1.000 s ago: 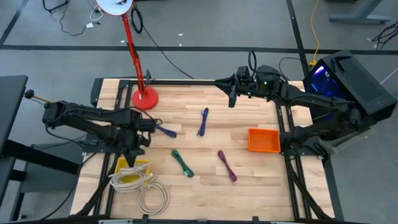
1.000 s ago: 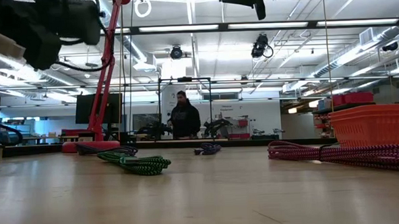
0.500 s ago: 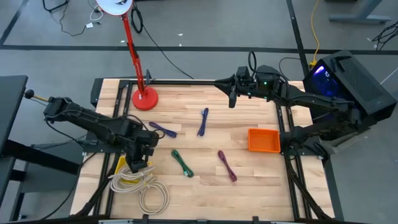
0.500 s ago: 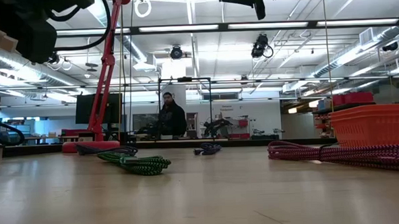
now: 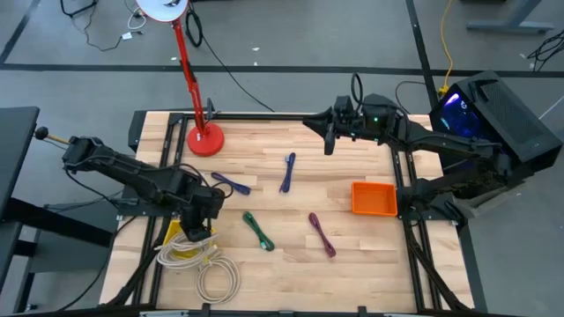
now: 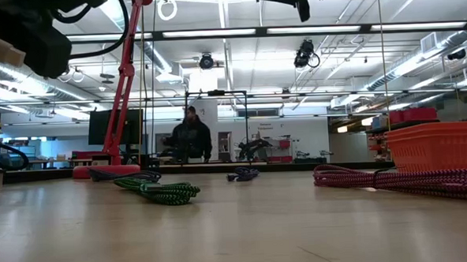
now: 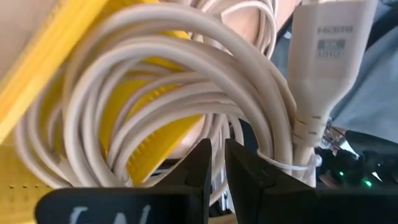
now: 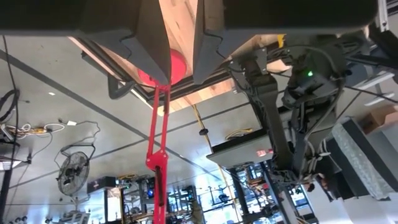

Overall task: Pick & Place USB Port
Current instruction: Put the light brown HDMI cable into the yellow bin

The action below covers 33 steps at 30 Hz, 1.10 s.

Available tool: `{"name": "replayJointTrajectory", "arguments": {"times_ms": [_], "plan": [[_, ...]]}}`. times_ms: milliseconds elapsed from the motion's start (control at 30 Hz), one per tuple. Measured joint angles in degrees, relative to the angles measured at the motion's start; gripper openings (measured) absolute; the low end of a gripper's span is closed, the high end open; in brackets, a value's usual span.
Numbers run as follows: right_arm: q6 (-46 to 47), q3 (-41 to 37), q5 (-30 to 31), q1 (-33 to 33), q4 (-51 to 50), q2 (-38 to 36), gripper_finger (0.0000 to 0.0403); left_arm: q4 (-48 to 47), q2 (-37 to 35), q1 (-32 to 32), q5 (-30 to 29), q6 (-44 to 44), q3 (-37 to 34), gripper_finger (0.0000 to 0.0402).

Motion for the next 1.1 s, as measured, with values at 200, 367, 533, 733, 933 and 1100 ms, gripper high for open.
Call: {"name": "replayJointTrajectory", "arguments": {"times_ms": [200,367,533,733,933,1100], "plan": [[0.05,0.00,0.04,0.22,-0.08,-0.02,0.0071,-0.02,0.00,0.02,-2.46,-0.32,0.00,0.0048],[0.06,0.00,0.15,0.19,-0.13,-0.01,0.0071,-0.43,0.00,0.04,-4.30,0.11,0.00,0.0048],[0.08,0.00,0.15,0.19,-0.11,-0.02,0.0071,-0.85,0.00,0.04,-4.90,1.24,0.00,0.0048],[0.12,0.00,0.17,0.22,-0.11,-0.02,0.0071,-3.87,0.00,0.55,-5.98,4.15,0.00,0.0048],[0.12,0.00,0.17,0.21,-0.11,0.00,0.0071,-5.62,0.00,1.86,-7.02,7.83,0.04,0.0048],[0.12,0.00,0.20,0.19,-0.38,-0.01,0.0071,-6.59,0.00,2.99,-8.75,12.36,0.04,0.0048]]}}
